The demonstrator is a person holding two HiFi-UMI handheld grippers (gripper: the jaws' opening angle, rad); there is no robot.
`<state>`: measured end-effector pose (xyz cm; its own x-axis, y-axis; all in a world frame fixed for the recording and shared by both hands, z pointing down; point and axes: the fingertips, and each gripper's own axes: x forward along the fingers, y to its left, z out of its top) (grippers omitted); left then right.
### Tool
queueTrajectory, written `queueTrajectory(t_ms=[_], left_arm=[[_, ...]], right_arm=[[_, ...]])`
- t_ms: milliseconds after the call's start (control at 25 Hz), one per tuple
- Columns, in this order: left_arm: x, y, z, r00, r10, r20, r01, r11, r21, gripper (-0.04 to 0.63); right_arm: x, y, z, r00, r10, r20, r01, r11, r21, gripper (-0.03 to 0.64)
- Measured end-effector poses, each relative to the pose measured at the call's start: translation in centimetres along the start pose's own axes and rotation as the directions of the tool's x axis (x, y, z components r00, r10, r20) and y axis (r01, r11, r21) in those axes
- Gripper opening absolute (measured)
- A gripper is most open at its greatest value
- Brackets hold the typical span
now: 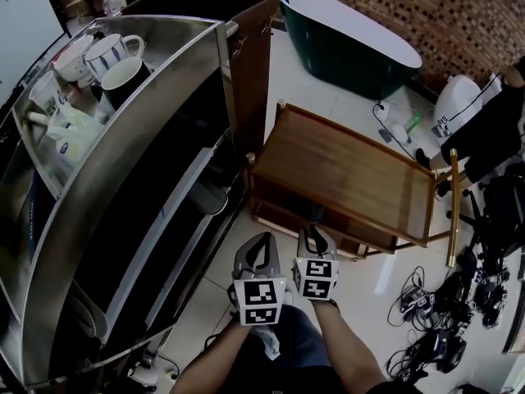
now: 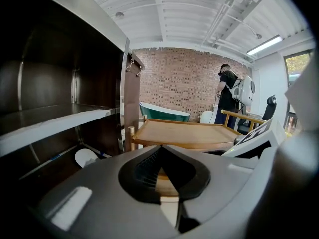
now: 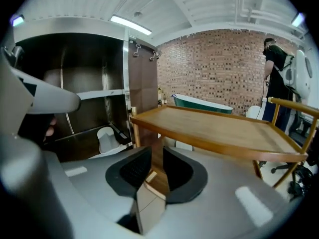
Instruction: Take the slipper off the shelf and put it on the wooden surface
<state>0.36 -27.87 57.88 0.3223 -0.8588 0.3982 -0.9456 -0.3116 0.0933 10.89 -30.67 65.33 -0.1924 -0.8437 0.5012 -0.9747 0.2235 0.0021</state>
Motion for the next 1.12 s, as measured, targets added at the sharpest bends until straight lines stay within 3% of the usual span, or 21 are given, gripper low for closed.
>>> queueTrajectory(t_ms=[360, 600, 880, 1120], left_arm=[[-5.5, 2.3, 4.2, 0.998, 0.058, 0.03, -0.058, 0.998, -0.014, 0.005], [-9.7, 3.7, 5.8, 0.993, 0.11, 0.051, -0.107, 0.993, -0.051, 0.005], [-15.4, 5.3, 7.9, 0.98, 0.173, 0.103, -0.162, 0.982, -0.101, 0.005], [-21.0, 7.9, 9.2, 0.951, 0.269, 0.153, -0.249, 0.959, -0.135, 0.005]], right_arm=[[-6.3, 5.7, 7.9, 0.988, 0.113, 0.102, -0.109, 0.993, -0.038, 0.002], [-10.5, 9.6, 11.7, 0.965, 0.215, 0.152, -0.207, 0.976, -0.065, 0.002], [-15.5, 15.4, 15.6, 0.908, 0.361, 0.21, -0.342, 0.932, -0.123, 0.002], [-19.6, 21.8, 17.6, 0.828, 0.509, 0.237, -0.466, 0.858, -0.213, 0.002]])
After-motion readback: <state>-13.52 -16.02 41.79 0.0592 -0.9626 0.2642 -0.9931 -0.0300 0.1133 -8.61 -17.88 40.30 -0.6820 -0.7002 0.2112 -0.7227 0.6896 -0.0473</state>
